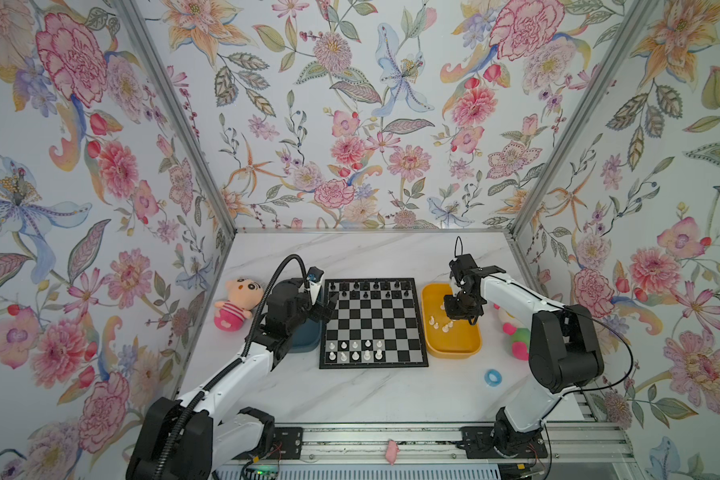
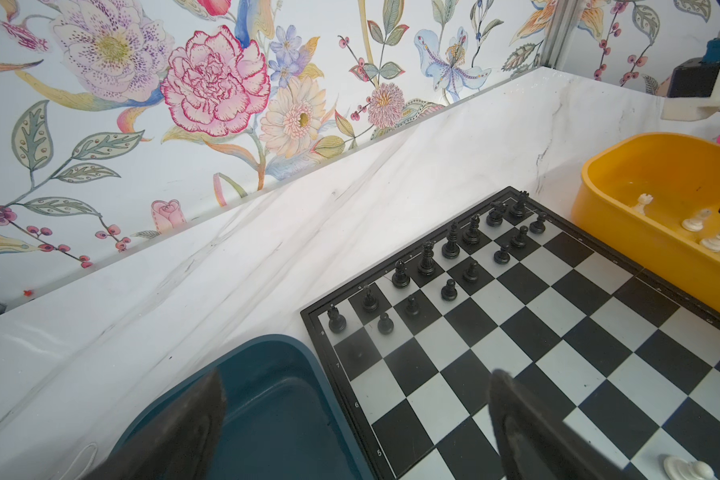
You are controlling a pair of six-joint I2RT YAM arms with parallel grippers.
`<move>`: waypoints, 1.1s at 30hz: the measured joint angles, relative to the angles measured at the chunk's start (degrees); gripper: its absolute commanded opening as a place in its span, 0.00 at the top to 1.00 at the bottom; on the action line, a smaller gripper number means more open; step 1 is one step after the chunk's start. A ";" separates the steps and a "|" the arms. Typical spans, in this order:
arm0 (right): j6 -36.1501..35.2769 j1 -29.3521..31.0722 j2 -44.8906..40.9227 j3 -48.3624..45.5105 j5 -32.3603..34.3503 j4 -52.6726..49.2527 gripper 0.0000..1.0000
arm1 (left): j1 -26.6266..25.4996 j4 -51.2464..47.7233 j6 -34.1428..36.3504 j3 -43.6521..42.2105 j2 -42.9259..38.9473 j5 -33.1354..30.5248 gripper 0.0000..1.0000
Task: Set up the chess pieces on the board
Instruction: 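Lower the right gripper into the yellow tray and grasp a white pawn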
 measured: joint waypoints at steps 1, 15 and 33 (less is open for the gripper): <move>0.00 -0.11 0.33 0.00 0.02 0.13 0.80 | 0.00 0.00 0.00 0.00 0.00 0.00 0.01; -0.02 -1.07 3.04 0.04 0.90 2.05 0.78 | -0.02 0.00 0.00 0.00 0.00 0.00 0.01; -0.02 -1.16 4.15 0.59 0.87 2.93 0.82 | -0.02 0.00 0.00 0.00 0.07 0.04 0.01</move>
